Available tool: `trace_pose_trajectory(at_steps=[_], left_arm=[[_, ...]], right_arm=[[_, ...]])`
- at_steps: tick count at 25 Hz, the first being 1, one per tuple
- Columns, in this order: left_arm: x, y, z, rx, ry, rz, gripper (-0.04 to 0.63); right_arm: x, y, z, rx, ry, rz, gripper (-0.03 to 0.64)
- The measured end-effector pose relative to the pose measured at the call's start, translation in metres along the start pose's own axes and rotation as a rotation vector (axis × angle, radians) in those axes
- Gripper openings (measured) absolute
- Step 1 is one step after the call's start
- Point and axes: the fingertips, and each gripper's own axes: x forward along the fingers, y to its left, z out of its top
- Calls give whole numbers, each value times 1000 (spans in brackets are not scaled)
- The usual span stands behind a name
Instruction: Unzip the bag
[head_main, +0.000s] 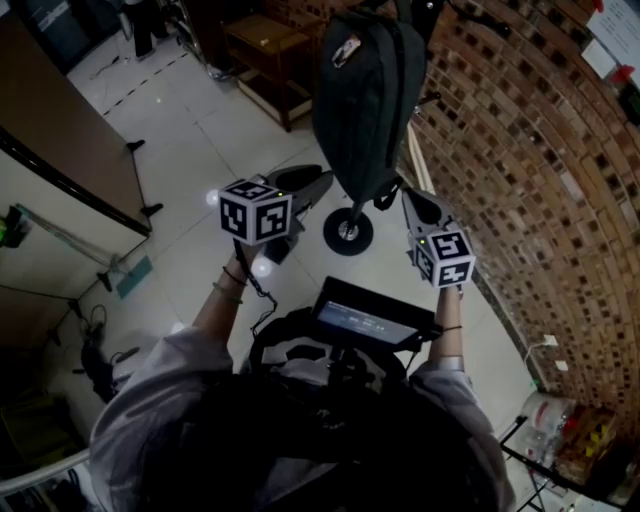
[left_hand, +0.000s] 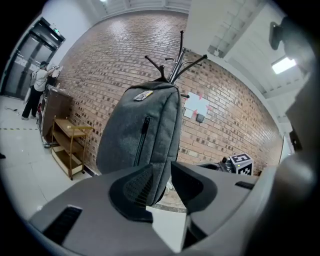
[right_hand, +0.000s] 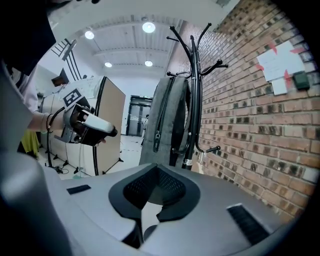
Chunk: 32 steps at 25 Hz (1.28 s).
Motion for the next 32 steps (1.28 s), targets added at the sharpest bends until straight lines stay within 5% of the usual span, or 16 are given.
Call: trace_pose_trajectory(at_steps=[9,32], left_arm=[[9,0,-5,-14,16,6,123],[10,4,-11,-41,26,17,123]], right_arm=[[-10,5,2,138,-66,4,5],[-14,13,-4,156,-43,5,5]])
